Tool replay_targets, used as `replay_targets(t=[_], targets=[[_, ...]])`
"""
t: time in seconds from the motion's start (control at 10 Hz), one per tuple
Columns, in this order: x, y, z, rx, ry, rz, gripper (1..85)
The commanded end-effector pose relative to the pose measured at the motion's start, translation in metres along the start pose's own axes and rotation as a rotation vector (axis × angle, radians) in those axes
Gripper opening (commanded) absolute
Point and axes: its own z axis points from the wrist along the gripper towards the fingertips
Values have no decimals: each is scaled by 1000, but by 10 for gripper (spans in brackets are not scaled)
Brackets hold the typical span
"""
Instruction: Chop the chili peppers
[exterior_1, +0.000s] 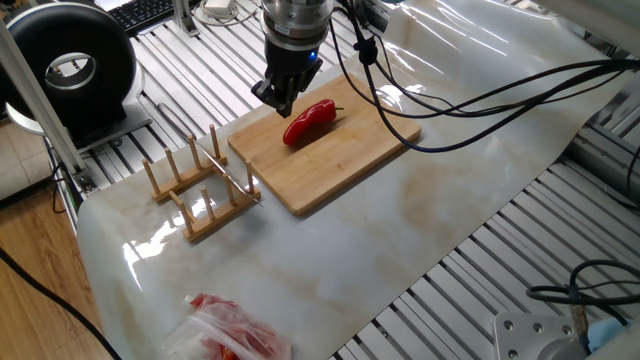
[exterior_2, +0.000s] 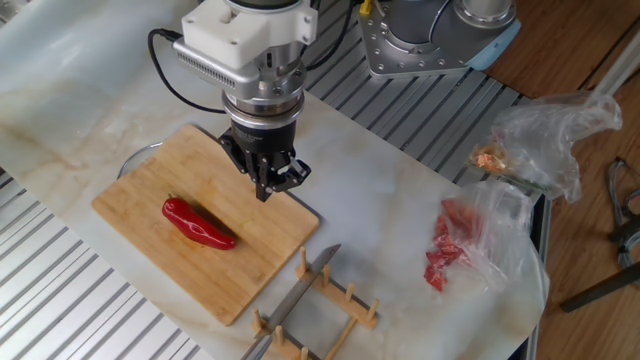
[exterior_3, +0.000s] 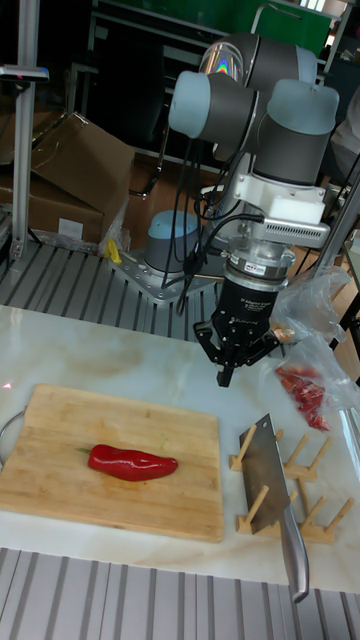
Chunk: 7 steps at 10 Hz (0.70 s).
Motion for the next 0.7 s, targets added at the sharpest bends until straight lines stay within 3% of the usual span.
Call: replay_targets(t=[0.0, 0.6], targets=[[-6, 5, 2, -20, -16, 11, 13], [-12, 9, 9, -31, -36, 23, 13]])
